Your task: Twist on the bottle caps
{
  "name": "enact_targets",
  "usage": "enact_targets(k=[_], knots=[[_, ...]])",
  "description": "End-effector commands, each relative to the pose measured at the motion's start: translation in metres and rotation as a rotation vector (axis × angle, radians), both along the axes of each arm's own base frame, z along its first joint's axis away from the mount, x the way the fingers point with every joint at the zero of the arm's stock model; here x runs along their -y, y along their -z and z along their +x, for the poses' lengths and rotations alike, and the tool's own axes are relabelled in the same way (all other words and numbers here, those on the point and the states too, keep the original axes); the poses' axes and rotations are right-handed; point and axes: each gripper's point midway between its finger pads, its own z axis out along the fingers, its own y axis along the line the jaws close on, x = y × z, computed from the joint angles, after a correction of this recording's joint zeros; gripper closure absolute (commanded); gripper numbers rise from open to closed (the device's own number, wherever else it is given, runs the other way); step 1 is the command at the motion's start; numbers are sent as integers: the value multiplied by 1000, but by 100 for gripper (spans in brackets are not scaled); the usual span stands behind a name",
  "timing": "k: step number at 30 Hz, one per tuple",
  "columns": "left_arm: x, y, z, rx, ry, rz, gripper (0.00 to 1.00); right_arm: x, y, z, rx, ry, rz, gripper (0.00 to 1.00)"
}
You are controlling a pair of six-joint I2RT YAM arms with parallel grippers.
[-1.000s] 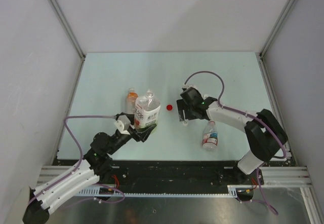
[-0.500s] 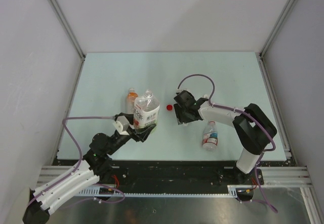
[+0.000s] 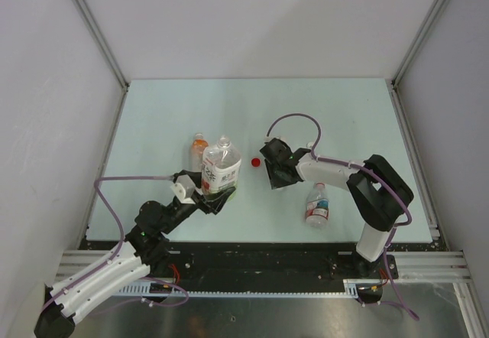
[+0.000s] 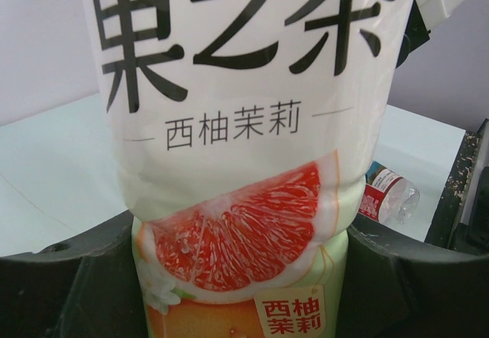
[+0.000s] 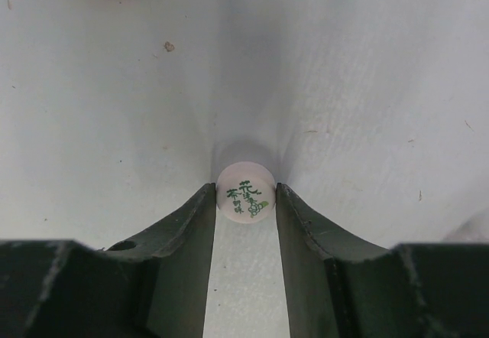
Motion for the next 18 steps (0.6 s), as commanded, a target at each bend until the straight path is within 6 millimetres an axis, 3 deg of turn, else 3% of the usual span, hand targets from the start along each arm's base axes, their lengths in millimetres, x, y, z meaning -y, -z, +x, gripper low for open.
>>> enact_targets(k=[1,14,18], knots=[[-2,-13,-1,61,-2,-22,90,-1,-5,6,13,37,-19,60],[1,-12,-5,72,25,-7,95,-1,4,5,-4,35,-29,64],[3,-11,-6,79,38,5,96,-2,-2,6,11,29,-21,75]])
